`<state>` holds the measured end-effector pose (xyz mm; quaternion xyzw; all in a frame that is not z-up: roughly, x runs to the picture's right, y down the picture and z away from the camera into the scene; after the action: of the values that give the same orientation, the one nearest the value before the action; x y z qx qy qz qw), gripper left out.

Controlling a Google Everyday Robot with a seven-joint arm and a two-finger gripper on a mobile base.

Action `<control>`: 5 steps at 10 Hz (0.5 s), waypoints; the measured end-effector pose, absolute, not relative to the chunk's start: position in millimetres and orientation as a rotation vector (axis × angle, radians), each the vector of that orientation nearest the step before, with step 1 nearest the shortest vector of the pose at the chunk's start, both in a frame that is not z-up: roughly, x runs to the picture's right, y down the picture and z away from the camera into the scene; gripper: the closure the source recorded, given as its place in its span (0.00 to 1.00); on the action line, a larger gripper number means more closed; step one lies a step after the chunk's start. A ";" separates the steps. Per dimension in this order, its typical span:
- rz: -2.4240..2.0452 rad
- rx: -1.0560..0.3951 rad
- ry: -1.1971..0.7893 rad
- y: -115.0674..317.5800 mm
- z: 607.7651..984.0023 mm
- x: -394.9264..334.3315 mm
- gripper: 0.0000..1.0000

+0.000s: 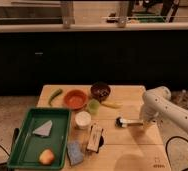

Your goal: Wipe red bowl with brush

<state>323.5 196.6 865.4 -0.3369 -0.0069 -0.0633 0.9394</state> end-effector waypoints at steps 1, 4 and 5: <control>-0.129 -0.690 -0.014 196.6 865.4 323.1 0.79; -0.123 -0.688 -0.015 193.7 863.9 324.6 1.00; -0.120 -0.687 -0.016 192.7 862.3 326.7 1.00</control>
<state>326.7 192.7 862.3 -0.3364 -0.0081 -0.0589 0.9399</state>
